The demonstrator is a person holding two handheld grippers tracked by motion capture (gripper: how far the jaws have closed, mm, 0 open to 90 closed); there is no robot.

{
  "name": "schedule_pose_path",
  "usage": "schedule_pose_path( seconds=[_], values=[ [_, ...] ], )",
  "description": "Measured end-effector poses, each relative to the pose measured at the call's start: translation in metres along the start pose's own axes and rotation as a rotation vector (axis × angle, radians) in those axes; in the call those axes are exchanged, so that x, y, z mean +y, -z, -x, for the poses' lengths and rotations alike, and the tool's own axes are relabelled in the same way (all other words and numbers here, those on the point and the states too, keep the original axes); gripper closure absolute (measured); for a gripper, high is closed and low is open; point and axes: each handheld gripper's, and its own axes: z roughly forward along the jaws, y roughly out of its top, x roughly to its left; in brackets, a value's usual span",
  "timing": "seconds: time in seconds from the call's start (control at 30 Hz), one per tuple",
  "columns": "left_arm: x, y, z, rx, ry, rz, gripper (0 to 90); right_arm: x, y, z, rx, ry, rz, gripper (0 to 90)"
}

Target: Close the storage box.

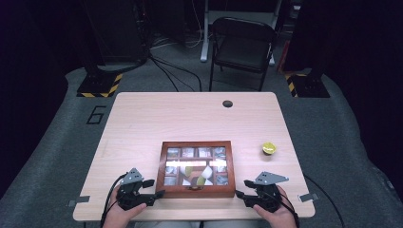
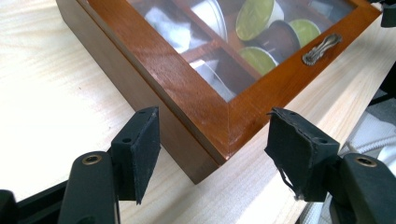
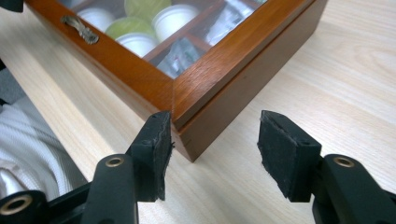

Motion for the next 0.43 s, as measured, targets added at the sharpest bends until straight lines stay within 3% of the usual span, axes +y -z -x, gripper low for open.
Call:
schedule_pose_path(
  seconds=[0.3, 0.43],
  values=[
    [0.002, 0.006, -0.007, 0.006, 0.006, 0.031, 34.6, 0.002, 0.005, 0.007, -0.027, 0.004, 0.041, 43.3],
    [0.002, 0.01, -0.01, 0.0, 0.004, 0.042, 34.5, 0.001, 0.006, 0.011, -0.043, -0.019, 0.055, 41.8]
  ],
)
